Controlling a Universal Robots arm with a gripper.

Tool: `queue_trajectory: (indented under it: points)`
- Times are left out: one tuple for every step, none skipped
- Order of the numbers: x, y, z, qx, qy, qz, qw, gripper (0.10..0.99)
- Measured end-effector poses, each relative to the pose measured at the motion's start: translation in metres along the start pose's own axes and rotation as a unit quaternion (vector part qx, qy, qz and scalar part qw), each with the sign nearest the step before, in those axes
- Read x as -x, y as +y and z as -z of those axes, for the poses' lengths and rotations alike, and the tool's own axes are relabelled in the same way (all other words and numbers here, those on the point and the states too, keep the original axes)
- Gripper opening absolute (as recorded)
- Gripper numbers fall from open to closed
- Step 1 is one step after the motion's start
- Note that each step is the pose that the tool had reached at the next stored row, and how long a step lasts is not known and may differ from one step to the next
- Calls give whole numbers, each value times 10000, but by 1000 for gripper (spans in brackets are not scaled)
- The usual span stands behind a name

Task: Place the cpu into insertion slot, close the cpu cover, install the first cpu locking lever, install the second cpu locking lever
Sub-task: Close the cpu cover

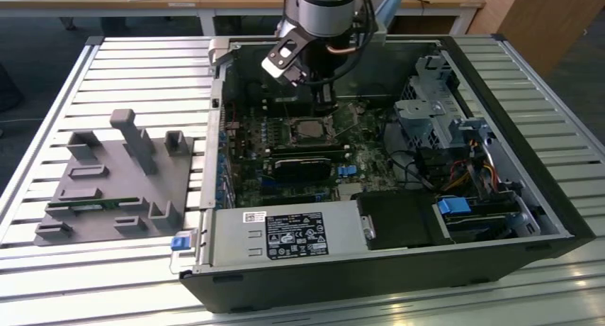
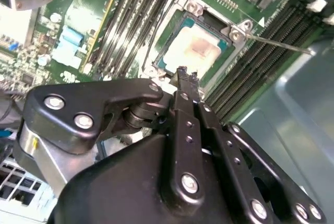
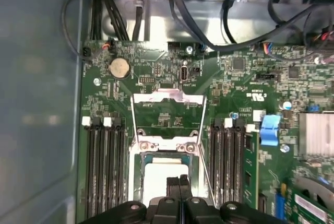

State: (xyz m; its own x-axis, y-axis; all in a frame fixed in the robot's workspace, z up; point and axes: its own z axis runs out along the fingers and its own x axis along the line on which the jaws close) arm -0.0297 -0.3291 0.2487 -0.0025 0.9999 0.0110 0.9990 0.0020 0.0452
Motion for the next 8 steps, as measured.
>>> queue_trajectory:
  points:
    - [0, 1, 29, 0, 1, 0, 10000, 106]
    - [0, 2, 50, 0, -1, 0, 10000, 106]
    - [0, 3, 59, 0, 1, 0, 10000, 106]
    - [1, 3, 60, 0, 6, 1, 10000, 106]
    - [5, 3, 60, 0, 12, 1, 10000, 106]
    - [7, 5, 60, 0, 22, 0, 10000, 106]
    - [6, 13, 59, 0, 30, -1, 10000, 106]
    - [6, 27, 58, -1, 38, -1, 10000, 106]
